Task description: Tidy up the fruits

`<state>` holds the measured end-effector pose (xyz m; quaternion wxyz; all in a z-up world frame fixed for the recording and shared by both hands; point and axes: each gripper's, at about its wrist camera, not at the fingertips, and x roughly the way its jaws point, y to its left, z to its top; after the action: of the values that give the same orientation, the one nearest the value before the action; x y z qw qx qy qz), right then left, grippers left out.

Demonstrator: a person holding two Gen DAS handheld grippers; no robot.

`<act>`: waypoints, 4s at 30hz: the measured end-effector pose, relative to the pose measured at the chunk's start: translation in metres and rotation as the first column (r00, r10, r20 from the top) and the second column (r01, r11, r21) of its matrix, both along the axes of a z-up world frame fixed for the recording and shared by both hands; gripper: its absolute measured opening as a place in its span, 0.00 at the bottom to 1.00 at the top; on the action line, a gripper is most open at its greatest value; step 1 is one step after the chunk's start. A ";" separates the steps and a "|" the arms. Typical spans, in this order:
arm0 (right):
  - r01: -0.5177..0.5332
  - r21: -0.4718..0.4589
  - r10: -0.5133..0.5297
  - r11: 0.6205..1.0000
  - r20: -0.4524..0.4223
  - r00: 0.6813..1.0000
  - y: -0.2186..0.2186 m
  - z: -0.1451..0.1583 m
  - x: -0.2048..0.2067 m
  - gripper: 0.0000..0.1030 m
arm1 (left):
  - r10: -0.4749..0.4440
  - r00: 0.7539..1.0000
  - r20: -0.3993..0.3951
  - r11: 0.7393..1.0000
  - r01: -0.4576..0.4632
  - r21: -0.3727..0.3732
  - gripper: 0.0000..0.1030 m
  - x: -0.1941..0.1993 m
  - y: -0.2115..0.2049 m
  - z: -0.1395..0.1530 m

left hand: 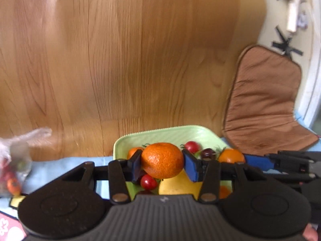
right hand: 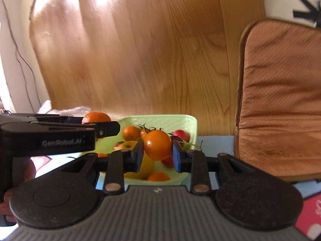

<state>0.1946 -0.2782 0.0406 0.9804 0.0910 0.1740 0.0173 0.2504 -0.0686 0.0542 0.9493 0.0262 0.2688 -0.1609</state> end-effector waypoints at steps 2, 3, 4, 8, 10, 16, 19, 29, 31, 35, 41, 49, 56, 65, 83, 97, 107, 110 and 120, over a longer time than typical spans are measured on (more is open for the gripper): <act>-0.002 -0.004 0.002 1.000 -0.001 1.000 -0.002 -0.003 0.008 0.33 | 0.012 1.000 -0.025 1.000 -0.012 -0.013 0.42 0.011 0.001 -0.007; -0.004 -0.010 0.004 1.000 0.000 1.000 -0.002 -0.004 0.009 0.33 | 0.019 0.999 -0.034 1.000 -0.020 -0.019 0.42 0.015 0.002 -0.009; -0.006 -0.015 0.006 1.000 0.003 1.000 -0.001 -0.005 0.009 0.33 | 0.029 0.999 -0.038 0.999 -0.030 -0.022 0.42 0.017 0.002 -0.011; -0.002 -0.029 0.003 1.000 0.032 0.999 0.001 -0.001 -0.006 0.33 | 0.037 0.999 -0.031 0.998 -0.039 -0.047 0.43 0.013 0.006 -0.005; 0.003 -0.010 -0.002 1.000 0.048 0.999 0.004 0.004 -0.020 0.33 | 0.039 0.999 -0.009 0.998 -0.039 -0.057 0.42 -0.001 0.010 0.006; 0.017 0.051 -0.022 0.999 0.097 0.995 0.021 0.007 -0.094 0.33 | 0.022 0.999 0.040 0.994 -0.018 -0.110 0.43 -0.079 0.023 0.032; 0.034 0.076 -0.042 0.997 0.109 0.993 0.034 -0.001 -0.132 0.34 | 0.016 0.999 0.037 0.995 -0.012 -0.100 0.44 -0.132 0.021 0.025; 0.112 0.082 -0.115 0.990 0.035 0.993 0.068 -0.039 -0.213 0.34 | 0.113 0.994 -0.001 0.993 -0.113 -0.021 0.53 -0.256 0.000 -0.009; 0.116 0.091 -0.118 0.989 0.015 0.993 0.071 -0.043 -0.222 0.34 | 0.127 0.992 -0.002 0.992 -0.127 -0.016 0.54 -0.273 0.000 -0.011; 0.122 0.108 -0.121 0.987 -0.011 0.993 0.075 -0.046 -0.245 0.40 | 0.154 0.988 -0.006 0.988 -0.154 -0.019 0.65 -0.298 0.004 -0.010; 0.130 0.124 -0.132 0.984 0.006 0.991 0.082 -0.042 -0.267 0.59 | 0.188 0.982 0.031 0.982 -0.189 0.003 0.83 -0.319 0.005 -0.004; 0.116 0.115 -0.116 0.987 -0.005 0.993 0.092 -0.037 -0.277 0.75 | 0.218 0.975 0.050 0.976 -0.219 0.017 1.00 -0.328 0.008 -0.002; 0.146 0.131 -0.144 0.981 -0.028 0.989 0.087 -0.042 -0.279 0.84 | 0.208 0.977 0.043 0.977 -0.210 0.037 1.00 -0.326 0.006 -0.008; 0.132 0.139 -0.125 0.981 -0.059 0.990 0.089 -0.049 -0.268 0.93 | 0.274 0.961 0.043 0.955 -0.277 0.109 1.00 -0.328 0.010 -0.008; 0.222 0.225 -0.213 0.949 -0.063 0.975 0.066 -0.054 -0.270 0.93 | 0.298 0.954 0.019 0.948 -0.299 0.109 1.00 -0.311 0.015 -0.015; 0.188 0.145 -0.186 0.972 -0.024 0.982 0.072 -0.051 -0.266 0.93 | 0.284 0.959 0.014 0.946 -0.283 0.156 1.00 -0.306 0.005 -0.026; 0.193 0.153 -0.191 0.969 -0.029 0.981 0.070 -0.052 -0.266 0.93 | 0.286 0.958 0.014 0.945 -0.284 0.163 1.00 -0.303 0.003 -0.028; 0.190 0.151 -0.189 0.970 -0.027 0.982 0.070 -0.052 -0.266 0.93 | 0.288 0.958 -0.004 0.943 -0.283 0.176 1.00 -0.301 0.003 -0.031; 0.188 0.142 -0.187 0.972 -0.021 0.982 0.071 -0.051 -0.265 0.93 | 0.297 0.955 -0.025 0.943 -0.289 0.166 1.00 -0.298 0.004 -0.031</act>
<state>-0.0707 -0.2075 -0.0101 0.9678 0.1774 0.1668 -0.0631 -0.0479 -0.0649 0.0229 0.9505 0.0585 0.3051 0.0037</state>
